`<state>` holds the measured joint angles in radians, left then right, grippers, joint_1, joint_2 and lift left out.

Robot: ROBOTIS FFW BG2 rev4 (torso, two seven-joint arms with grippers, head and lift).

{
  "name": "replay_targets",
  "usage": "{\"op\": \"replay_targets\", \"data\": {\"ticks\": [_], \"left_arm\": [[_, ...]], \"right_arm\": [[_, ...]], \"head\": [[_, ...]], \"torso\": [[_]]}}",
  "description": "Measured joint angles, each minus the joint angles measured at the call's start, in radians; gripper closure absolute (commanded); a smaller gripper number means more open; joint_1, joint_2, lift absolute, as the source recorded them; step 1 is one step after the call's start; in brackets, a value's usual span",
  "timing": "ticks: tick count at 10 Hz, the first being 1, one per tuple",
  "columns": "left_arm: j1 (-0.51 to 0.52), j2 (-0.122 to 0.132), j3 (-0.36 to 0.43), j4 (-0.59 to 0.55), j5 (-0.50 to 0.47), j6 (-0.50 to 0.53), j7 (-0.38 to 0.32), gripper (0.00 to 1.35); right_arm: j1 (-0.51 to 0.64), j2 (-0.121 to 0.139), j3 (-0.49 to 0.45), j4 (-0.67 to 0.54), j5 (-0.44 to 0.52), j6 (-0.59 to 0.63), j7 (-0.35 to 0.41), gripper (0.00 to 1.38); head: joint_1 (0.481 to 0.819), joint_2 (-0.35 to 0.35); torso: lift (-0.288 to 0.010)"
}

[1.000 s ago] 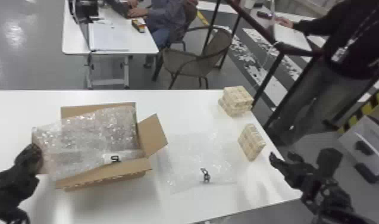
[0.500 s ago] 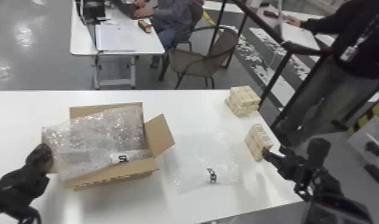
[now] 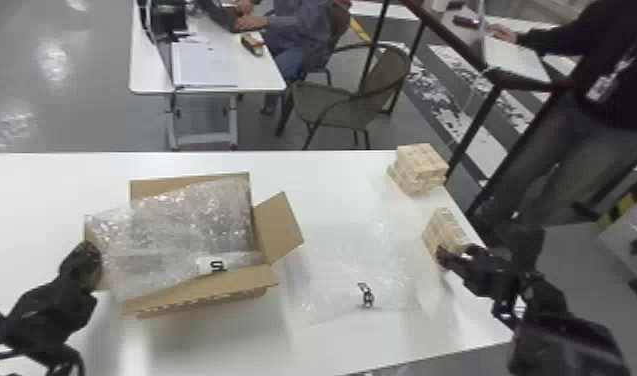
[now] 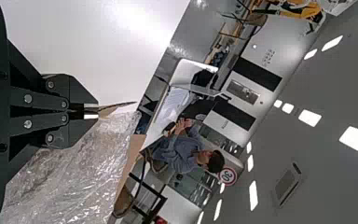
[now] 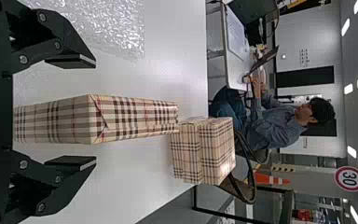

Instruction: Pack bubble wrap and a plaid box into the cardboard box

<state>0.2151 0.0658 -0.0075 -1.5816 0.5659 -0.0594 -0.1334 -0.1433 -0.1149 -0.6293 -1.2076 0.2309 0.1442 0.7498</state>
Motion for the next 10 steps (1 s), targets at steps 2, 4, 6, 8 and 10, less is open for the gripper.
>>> {"op": "replay_targets", "data": {"ticks": [2, 4, 6, 8, 10], "left_arm": [[0.003, -0.002, 0.001, 0.001, 0.002, -0.003, 0.000, 1.19], [0.005, -0.004, 0.002, 0.002, 0.003, -0.006, 0.000, 1.19], [0.004, -0.004, 0.000, 0.003, 0.004, -0.006, -0.001, 1.19], [0.004, -0.004, 0.000, 0.003, 0.005, -0.006, -0.002, 1.19], [0.004, -0.004, 0.000, 0.003, 0.005, -0.007, -0.003, 1.19]], "right_arm": [[-0.003, 0.000, 0.002, 0.012, -0.001, 0.000, -0.007, 0.58], [-0.009, 0.000, 0.003, 0.024, 0.000, 0.000, -0.012, 0.84], [-0.011, -0.002, 0.002, 0.026, -0.002, -0.003, -0.021, 0.88], [-0.011, -0.002, 0.002, 0.022, -0.008, -0.003, -0.021, 1.04], [-0.007, -0.002, 0.002, 0.021, -0.012, -0.009, -0.031, 1.03]], "head": [[0.695, -0.237], [0.695, -0.236], [0.695, -0.239], [0.695, -0.240], [0.695, -0.242]], "torso": [[-0.070], [-0.070], [-0.070], [-0.070], [-0.070]]}}
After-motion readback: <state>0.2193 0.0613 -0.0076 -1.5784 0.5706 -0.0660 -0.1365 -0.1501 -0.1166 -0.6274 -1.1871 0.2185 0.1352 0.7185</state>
